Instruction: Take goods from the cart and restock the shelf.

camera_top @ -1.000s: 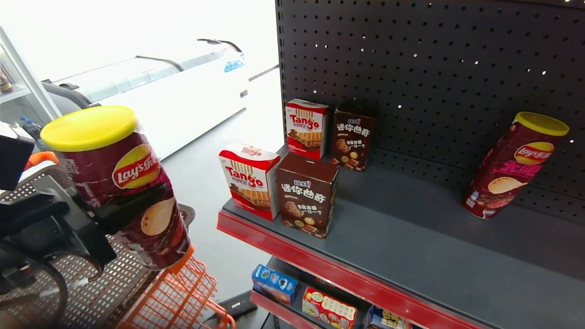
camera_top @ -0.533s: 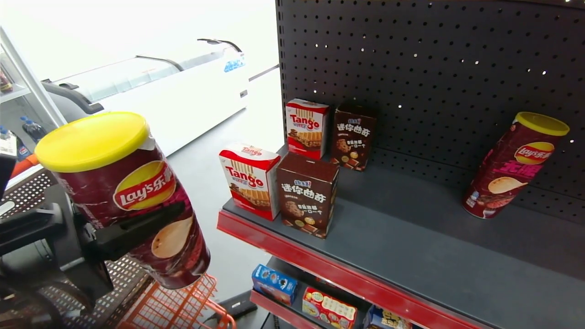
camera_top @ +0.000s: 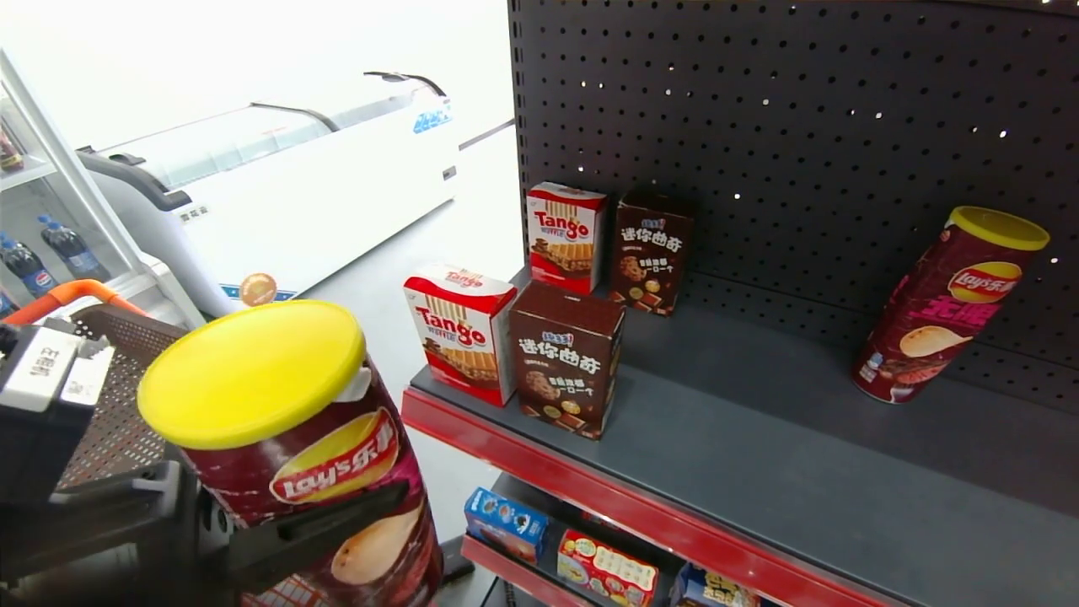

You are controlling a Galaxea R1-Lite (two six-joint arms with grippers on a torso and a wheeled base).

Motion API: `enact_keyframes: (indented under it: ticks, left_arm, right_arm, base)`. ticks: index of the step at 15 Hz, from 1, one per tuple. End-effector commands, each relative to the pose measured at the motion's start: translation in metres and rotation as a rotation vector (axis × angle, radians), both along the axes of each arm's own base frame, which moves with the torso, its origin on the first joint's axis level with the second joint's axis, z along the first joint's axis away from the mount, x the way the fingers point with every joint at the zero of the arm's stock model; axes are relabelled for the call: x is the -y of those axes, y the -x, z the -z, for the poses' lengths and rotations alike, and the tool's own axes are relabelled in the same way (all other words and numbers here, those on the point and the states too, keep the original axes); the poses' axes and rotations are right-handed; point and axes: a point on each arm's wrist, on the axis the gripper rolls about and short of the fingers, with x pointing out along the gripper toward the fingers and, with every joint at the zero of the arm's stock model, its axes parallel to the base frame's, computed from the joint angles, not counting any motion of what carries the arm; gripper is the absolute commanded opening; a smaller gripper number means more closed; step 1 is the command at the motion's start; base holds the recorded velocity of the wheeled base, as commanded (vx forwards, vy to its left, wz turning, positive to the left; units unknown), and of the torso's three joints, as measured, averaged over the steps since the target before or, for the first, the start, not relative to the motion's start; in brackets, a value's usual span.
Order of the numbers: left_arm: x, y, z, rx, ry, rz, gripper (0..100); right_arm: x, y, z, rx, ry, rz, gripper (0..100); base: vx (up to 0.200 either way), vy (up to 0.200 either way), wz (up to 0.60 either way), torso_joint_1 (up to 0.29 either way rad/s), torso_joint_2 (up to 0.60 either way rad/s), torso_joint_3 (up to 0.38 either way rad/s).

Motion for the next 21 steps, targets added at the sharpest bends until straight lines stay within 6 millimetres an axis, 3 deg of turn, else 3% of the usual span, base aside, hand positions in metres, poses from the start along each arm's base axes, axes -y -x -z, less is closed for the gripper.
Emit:
enact_keyframes:
  ticks: [1, 4, 11, 15, 21]
  left_arm:
    - [0.005, 0.003, 0.001, -0.004, 0.0, 0.053, 0]
    - [0.019, 0.0, -0.002, -0.01, -0.003, 0.116, 0]
    - [0.05, -0.025, -0.013, -0.014, -0.007, 0.185, 0]
    - [0.054, -0.03, -0.016, -0.01, -0.005, 0.182, 0]
    - [0.051, -0.031, -0.016, -0.008, -0.004, 0.165, 0]
  right_arm:
    - [0.0, 0.0, 0.0, 0.0, 0.0, 0.0, 100]
    - [0.0, 0.0, 0.0, 0.002, 0.0, 0.001, 100]
    - [0.0, 0.0, 0.0, 0.0, 0.0, 0.0, 100]
    - [0.0, 0.0, 0.0, 0.0, 0.0, 0.001, 100]
    - [0.0, 0.0, 0.0, 0.0, 0.0, 0.0, 100]
  base:
    - [0.0, 0.0, 0.0, 0.0, 0.0, 0.0]
    - [0.0, 0.0, 0.0, 0.0, 0.0, 0.0]
    - [0.0, 0.0, -0.6, 0.002, 0.0, 0.003]
    - [0.0, 0.0, -0.6, 0.005, 0.0, 0.005]
    - [0.0, 0.0, 0.0, 0.0, 0.0, 0.0]
